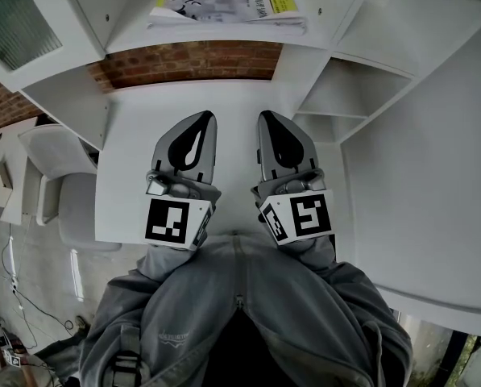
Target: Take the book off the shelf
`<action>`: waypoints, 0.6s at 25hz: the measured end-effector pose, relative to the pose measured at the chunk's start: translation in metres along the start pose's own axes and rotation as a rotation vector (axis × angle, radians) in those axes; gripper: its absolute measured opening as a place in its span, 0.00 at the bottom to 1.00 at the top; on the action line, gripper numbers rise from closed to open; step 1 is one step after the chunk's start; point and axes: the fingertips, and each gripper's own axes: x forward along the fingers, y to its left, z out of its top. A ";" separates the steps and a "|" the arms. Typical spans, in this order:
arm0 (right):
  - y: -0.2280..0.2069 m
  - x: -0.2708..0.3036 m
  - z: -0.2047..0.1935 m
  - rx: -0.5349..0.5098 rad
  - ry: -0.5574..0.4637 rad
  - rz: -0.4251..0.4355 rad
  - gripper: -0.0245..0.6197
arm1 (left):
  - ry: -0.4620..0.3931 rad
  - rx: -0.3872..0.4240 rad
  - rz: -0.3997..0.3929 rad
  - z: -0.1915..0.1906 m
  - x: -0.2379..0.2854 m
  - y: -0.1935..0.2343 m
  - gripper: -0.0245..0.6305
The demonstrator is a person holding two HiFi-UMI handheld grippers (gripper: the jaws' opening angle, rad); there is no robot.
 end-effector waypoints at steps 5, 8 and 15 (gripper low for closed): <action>-0.005 0.008 0.006 -0.017 -0.011 -0.012 0.08 | -0.016 0.015 -0.008 0.007 0.007 0.006 0.05; -0.009 0.015 0.010 -0.020 -0.023 -0.010 0.08 | -0.031 0.024 -0.015 0.012 0.013 0.012 0.05; -0.020 0.036 0.025 -0.075 -0.054 -0.009 0.08 | -0.032 0.063 -0.011 0.024 0.027 0.030 0.05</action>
